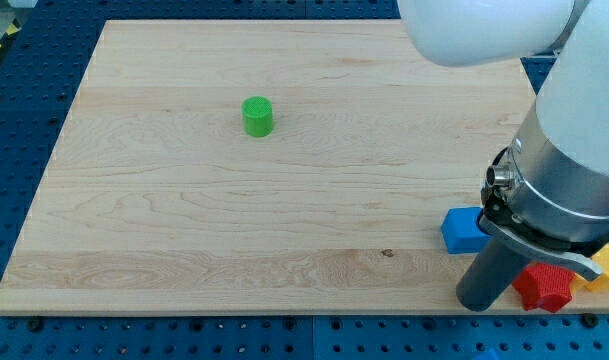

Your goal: Point your arm at the green circle

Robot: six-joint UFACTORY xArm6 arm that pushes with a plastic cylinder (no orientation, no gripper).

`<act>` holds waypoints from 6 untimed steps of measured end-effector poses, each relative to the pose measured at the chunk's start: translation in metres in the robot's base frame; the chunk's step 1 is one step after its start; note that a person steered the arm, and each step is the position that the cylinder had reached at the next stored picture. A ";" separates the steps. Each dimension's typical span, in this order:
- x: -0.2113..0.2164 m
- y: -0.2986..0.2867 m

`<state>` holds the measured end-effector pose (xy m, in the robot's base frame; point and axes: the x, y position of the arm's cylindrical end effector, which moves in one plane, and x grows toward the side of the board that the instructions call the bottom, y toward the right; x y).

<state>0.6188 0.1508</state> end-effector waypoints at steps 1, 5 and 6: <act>-0.001 -0.017; -0.101 -0.145; -0.139 -0.160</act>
<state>0.4797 -0.0090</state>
